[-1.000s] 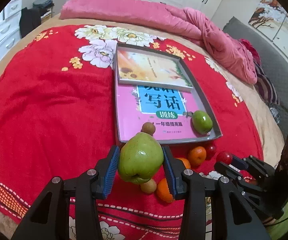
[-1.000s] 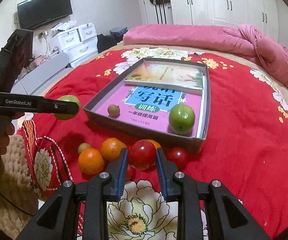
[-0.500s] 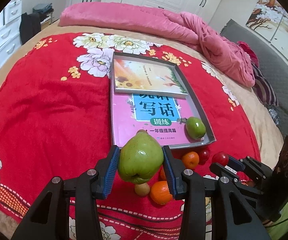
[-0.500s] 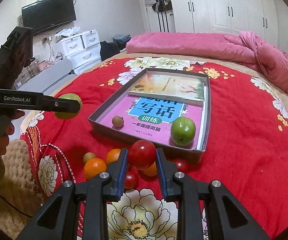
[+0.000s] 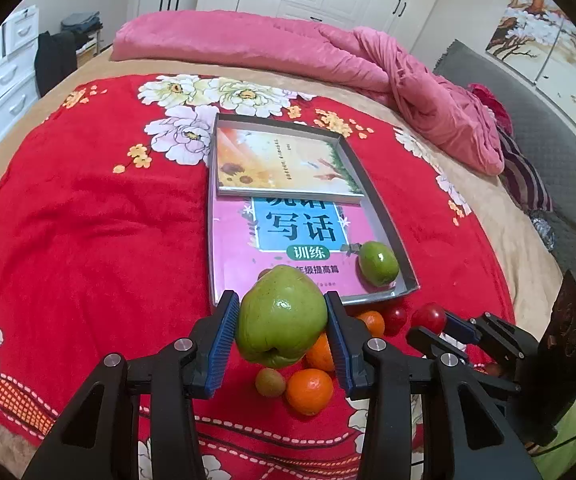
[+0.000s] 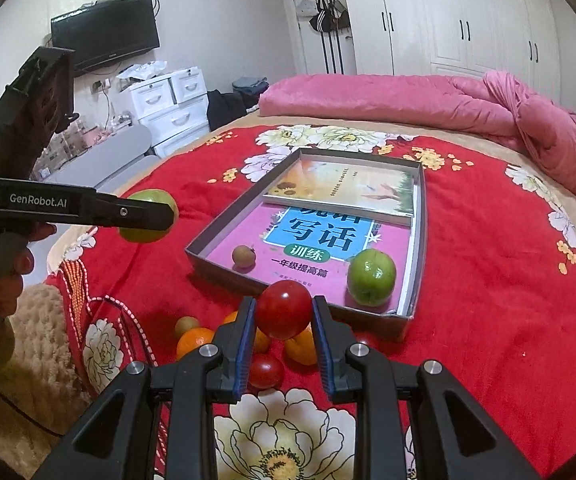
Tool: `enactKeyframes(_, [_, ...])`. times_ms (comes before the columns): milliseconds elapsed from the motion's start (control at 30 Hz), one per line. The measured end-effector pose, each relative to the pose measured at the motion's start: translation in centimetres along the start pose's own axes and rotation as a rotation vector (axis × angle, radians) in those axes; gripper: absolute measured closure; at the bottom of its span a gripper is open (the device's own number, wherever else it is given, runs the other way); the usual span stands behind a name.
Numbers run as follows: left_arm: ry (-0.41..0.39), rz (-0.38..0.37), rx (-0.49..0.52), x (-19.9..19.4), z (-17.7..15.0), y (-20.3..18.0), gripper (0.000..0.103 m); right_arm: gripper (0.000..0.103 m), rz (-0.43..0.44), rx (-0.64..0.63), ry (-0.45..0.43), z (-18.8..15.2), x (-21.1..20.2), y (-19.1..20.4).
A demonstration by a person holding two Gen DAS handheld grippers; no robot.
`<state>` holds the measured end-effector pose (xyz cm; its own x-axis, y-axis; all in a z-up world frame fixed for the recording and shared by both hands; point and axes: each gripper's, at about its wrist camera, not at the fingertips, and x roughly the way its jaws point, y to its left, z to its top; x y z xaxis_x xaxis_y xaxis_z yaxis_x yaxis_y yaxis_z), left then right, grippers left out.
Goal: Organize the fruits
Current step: 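Lift the cherry tomato and green pear toward the tray with both tools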
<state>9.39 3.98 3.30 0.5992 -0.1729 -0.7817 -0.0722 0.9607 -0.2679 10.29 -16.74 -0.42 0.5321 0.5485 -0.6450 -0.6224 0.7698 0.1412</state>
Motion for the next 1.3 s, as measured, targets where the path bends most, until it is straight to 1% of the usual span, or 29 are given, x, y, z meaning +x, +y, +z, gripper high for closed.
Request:
enactKeyframes(167, [-0.006, -0.001, 0.0, 0.0, 0.4, -0.1, 0.059, 0.075, 0.006, 0.011, -0.007, 0.4, 0.0, -0.3])
enactKeyframes(700, [-0.015, 0.002, -0.007, 0.6, 1.8, -0.2, 0.058, 0.075, -0.016, 0.011, -0.016, 1.5, 0.8, -1.3])
enactKeyframes(1000, [-0.016, 0.007, -0.001, 2.1, 2.6, -0.5, 0.058, 0.075, -0.026, -0.019, -0.027, 2.6, 1.5, -1.2])
enactKeyframes(1300, [-0.022, 0.01, -0.004, 3.2, 2.9, -0.5, 0.058, 0.075, -0.015, -0.037, -0.039, 3.8, 2.6, -1.0])
